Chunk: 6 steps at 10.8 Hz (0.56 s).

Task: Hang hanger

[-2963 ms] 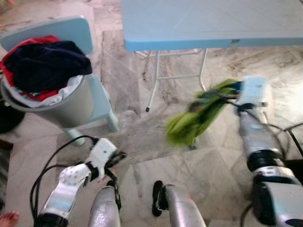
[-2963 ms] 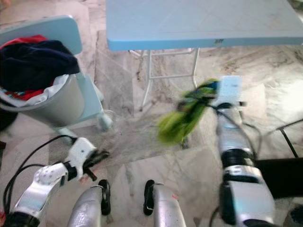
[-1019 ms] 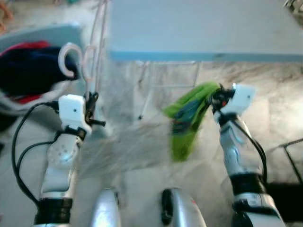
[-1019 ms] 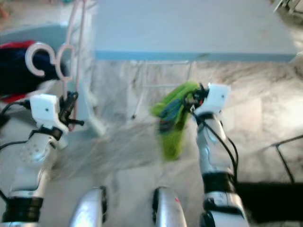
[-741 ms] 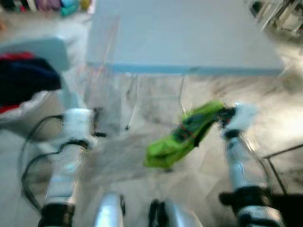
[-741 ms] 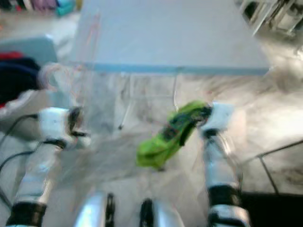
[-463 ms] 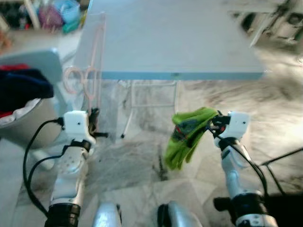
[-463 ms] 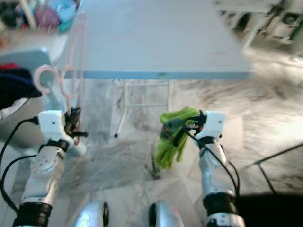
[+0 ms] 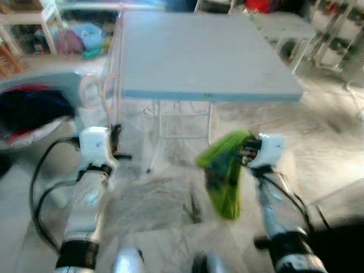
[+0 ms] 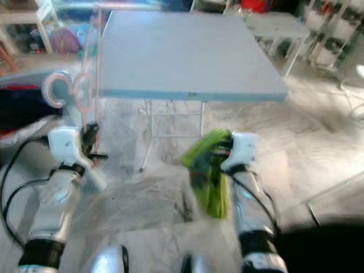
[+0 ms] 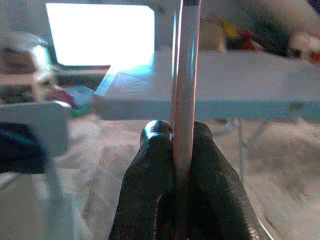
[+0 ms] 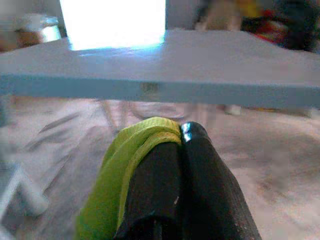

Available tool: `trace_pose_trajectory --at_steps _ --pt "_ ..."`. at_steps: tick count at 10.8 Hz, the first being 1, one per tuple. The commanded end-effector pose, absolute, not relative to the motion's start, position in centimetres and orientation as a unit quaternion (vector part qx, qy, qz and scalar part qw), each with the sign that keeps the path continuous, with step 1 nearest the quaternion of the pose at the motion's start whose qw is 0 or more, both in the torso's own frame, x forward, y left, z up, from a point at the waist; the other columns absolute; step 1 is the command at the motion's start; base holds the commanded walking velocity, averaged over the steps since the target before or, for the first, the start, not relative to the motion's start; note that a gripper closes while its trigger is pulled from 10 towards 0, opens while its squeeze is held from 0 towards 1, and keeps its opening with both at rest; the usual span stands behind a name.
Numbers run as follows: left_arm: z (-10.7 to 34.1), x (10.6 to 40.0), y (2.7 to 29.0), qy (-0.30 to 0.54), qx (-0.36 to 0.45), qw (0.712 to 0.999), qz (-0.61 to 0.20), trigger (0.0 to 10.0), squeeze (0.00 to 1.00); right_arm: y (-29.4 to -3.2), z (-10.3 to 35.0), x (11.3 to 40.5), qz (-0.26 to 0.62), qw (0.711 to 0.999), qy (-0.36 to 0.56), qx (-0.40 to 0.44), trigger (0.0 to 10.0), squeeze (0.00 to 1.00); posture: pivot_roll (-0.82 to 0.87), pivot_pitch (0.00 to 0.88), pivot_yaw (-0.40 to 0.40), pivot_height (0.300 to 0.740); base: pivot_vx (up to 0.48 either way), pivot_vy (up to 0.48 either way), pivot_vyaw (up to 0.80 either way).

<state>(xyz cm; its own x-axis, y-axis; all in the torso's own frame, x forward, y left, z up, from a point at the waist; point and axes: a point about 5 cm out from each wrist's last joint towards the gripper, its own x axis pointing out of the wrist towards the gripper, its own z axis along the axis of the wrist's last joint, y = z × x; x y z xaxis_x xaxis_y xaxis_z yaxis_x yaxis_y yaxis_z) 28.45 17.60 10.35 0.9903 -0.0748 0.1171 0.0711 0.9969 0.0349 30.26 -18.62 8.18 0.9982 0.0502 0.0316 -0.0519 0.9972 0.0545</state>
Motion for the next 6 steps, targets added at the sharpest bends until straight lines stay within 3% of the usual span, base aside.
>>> trace_pose_trajectory --at_steps 1,6 --pt "9.9 28.2 17.8 -0.05 0.012 0.998 -0.035 10.0 0.0 -18.5 8.5 30.3 0.026 0.999 -0.028 0.03 10.0 0.0 0.08 0.035 -0.041 0.74 0.251 0.0 0.0" --pt "8.7 27.3 17.7 -0.033 -0.003 0.999 -0.024 10.0 0.0 -18.7 8.1 30.1 0.022 0.999 -0.024 0.015 10.0 0.0 0.08 0.028 -0.06 0.74 0.337 0.0 0.0"
